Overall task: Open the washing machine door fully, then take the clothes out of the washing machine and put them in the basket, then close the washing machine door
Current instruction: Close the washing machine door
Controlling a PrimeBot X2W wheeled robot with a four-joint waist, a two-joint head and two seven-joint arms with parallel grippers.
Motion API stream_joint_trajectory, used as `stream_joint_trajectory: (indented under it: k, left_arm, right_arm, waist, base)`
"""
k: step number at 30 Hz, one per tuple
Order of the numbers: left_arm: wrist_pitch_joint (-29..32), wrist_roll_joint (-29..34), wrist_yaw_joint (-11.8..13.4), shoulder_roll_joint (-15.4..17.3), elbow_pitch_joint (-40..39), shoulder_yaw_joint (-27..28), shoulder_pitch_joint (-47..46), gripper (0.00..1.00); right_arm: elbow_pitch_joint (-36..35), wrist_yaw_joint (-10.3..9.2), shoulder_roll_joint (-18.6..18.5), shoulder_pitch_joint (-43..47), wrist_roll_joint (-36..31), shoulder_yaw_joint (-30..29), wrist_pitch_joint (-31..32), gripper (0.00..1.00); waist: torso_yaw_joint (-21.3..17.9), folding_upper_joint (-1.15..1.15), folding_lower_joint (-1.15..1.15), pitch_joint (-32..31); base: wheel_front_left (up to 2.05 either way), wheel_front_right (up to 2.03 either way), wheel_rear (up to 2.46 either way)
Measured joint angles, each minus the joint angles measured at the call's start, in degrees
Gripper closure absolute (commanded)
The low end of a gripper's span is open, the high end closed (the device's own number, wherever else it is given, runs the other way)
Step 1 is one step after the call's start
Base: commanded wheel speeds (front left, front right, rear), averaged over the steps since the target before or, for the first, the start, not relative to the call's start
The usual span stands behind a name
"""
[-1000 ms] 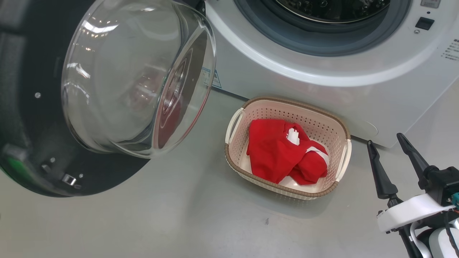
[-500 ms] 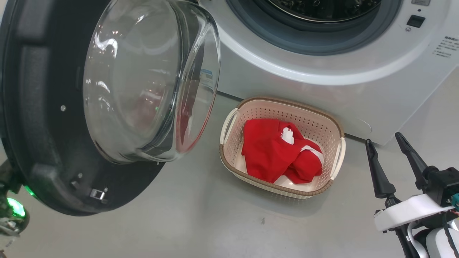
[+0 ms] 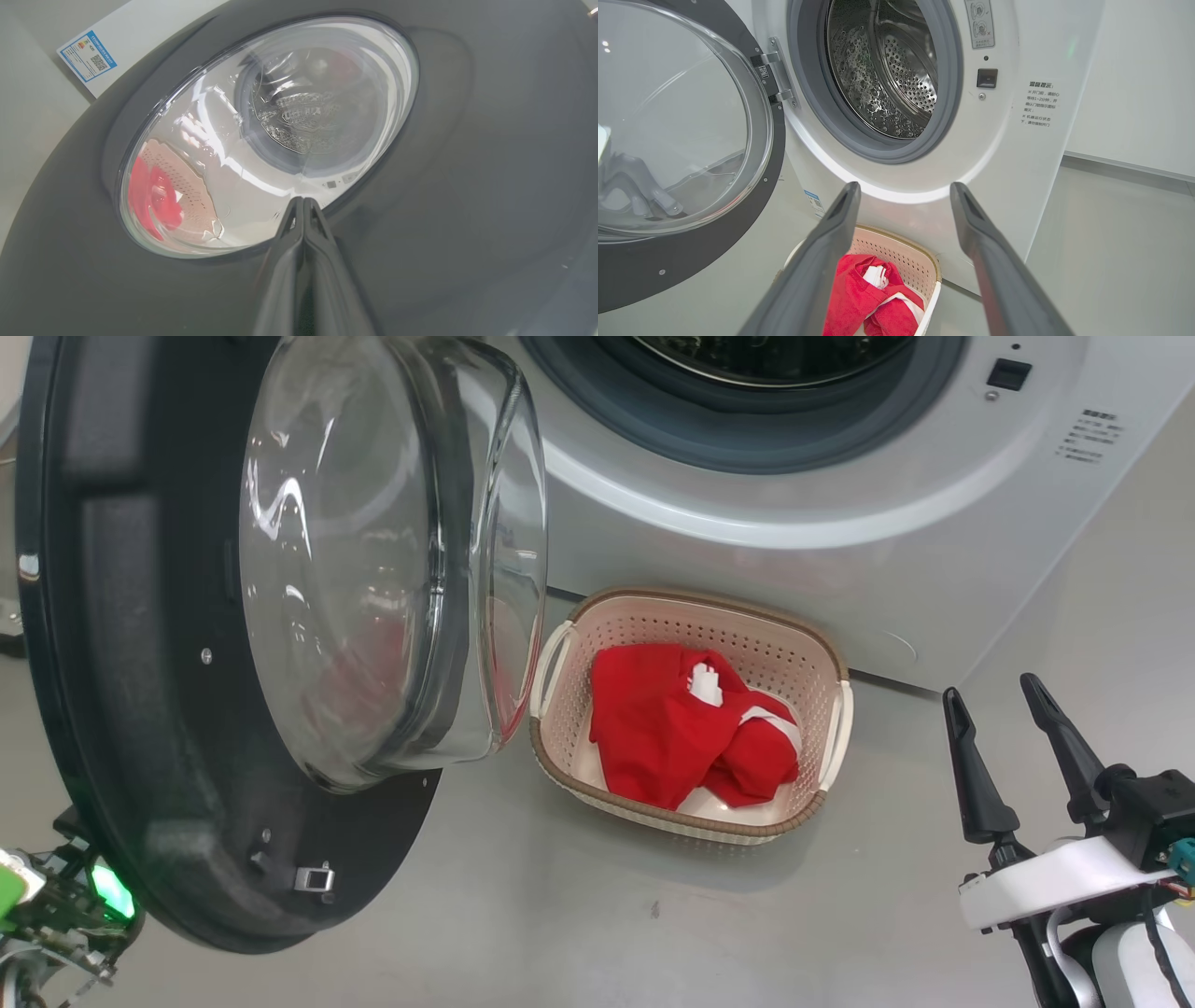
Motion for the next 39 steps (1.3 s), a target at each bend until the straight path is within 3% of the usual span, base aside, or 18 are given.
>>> stream_joint_trajectory:
  k: [18,39]
  left_arm:
    - [0.40,0.36,0.00,-4.79,-6.23,-2.36,1.97,1.00]
    - [-3.65,6.13,0.00,-6.98,-5.86,-3.69,-0.16,1.00]
  right_arm:
    - [3.09,0.05,2.04,-2.05,0.83,1.11,-2.41,0.00]
    - [7.84,0.64,4.22,-4.33,1.48,2.75,-4.66,0.00]
  waist:
    - [-8.30,0.00,0.00,0.41]
    - [-20.89,0.00,0.00,-0.29]
  base:
    - [0.00,0.00,0.00]
    - [0.00,0.00,0.00]
